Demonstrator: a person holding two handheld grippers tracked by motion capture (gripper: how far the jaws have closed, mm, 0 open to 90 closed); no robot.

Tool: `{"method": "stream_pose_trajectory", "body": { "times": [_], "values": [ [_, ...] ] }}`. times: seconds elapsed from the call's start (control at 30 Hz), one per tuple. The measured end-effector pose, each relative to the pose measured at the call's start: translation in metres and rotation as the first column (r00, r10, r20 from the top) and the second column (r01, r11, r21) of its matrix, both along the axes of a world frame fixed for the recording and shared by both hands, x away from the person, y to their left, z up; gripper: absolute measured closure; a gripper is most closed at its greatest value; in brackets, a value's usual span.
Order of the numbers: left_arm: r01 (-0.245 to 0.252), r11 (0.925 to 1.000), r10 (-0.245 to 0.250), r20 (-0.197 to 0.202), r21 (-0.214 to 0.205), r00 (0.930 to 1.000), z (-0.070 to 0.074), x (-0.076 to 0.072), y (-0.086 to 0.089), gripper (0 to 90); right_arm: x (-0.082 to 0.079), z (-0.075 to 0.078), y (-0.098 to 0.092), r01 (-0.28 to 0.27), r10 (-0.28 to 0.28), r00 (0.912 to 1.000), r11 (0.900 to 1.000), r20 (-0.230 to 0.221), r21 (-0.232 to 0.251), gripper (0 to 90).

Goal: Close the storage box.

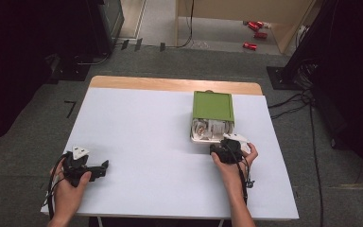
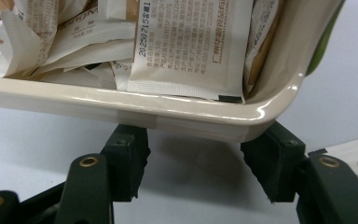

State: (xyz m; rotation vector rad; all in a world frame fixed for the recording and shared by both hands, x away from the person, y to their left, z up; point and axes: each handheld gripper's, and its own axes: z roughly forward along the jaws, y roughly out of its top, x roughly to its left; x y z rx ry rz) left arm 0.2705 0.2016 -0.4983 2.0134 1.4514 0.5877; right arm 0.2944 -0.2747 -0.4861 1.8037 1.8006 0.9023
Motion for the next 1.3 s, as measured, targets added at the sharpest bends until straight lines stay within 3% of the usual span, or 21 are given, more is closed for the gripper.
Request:
{"method": "stream_pose_trajectory", "body": {
  "times": [0.53,1.0,1.03,1.3],
  "values": [
    [0.0,1.0,0.0,0.0,0.0,1.0,0.0,0.0,0.0,0.0,0.013,-0.005,-0.003,0.028,-0.028,0.9995,0.9987,-0.014,0.042,42.1],
    [0.0,1.0,0.0,-0.001,0.0,1.0,0.0,0.0,0.0,0.0,0.022,-0.004,-0.003,0.028,-0.027,0.9987,0.9994,-0.043,0.022,42.1],
    [0.0,1.0,0.0,-0.001,0.0,1.0,0.0,0.0,0.0,0.0,0.022,-0.004,-0.002,0.011,-0.011,0.9992,0.9999,-0.038,-0.003,41.1],
    [0.0,1.0,0.0,-0.001,0.0,1.0,0.0,0.0,0.0,0.0,0.013,0.003,-0.009,-0.025,0.026,0.9992,0.9991,-0.029,0.035,36.9]
  ]
}}
